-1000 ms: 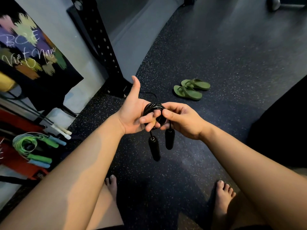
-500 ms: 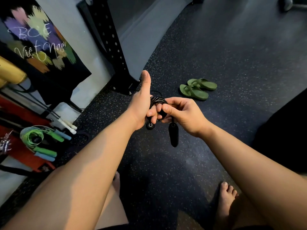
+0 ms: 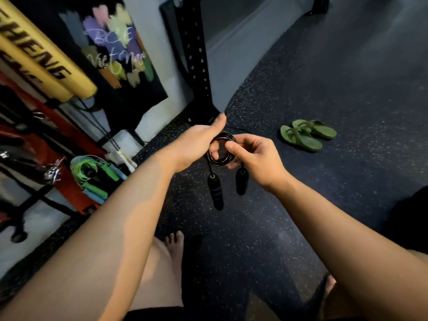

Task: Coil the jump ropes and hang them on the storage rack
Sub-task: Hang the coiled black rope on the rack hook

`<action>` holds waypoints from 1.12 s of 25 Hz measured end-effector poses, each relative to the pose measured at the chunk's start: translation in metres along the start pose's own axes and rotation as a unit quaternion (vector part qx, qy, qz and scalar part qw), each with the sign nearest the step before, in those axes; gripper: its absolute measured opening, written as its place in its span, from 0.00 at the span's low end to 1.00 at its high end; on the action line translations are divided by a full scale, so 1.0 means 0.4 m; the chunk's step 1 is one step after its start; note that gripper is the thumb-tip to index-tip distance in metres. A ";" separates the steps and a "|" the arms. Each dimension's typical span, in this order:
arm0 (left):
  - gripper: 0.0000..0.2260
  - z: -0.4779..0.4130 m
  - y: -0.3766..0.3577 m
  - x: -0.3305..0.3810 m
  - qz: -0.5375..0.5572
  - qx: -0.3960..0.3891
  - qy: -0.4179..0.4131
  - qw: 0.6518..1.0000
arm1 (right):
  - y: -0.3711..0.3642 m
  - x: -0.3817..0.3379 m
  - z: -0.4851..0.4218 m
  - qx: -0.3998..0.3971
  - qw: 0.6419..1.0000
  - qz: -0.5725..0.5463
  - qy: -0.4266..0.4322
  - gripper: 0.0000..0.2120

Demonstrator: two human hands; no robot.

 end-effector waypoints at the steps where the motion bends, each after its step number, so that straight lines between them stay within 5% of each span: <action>1: 0.23 0.026 0.034 -0.022 0.051 -0.041 -0.003 0.998 | -0.029 0.005 -0.010 -0.015 1.000 -0.005 -0.006 0.12; 5: 0.10 0.143 0.177 -0.112 0.136 -0.126 -0.026 0.982 | -0.184 0.031 -0.041 -0.081 0.994 -0.061 -0.039 0.14; 12: 0.10 0.270 0.342 -0.317 0.047 0.117 0.008 0.992 | -0.459 0.147 -0.103 -0.105 0.987 -0.074 -0.094 0.14; 18: 0.14 0.346 0.399 -0.572 0.207 0.340 0.078 0.914 | -0.676 0.333 -0.148 -0.137 0.977 -0.041 -0.159 0.14; 28: 0.10 0.286 0.543 -0.891 0.233 0.463 0.165 0.839 | -0.868 0.576 -0.326 -0.162 0.969 0.063 -0.178 0.15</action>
Point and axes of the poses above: each hand's wrist, its own z-axis away from the middle knuckle, its own y-axis out of the back of the hand, x = y × z, the point moved 3 cm from there along -z, towards the middle knuckle, and after that the axes turned 9 degrees about -z, right-handed, at the moved point
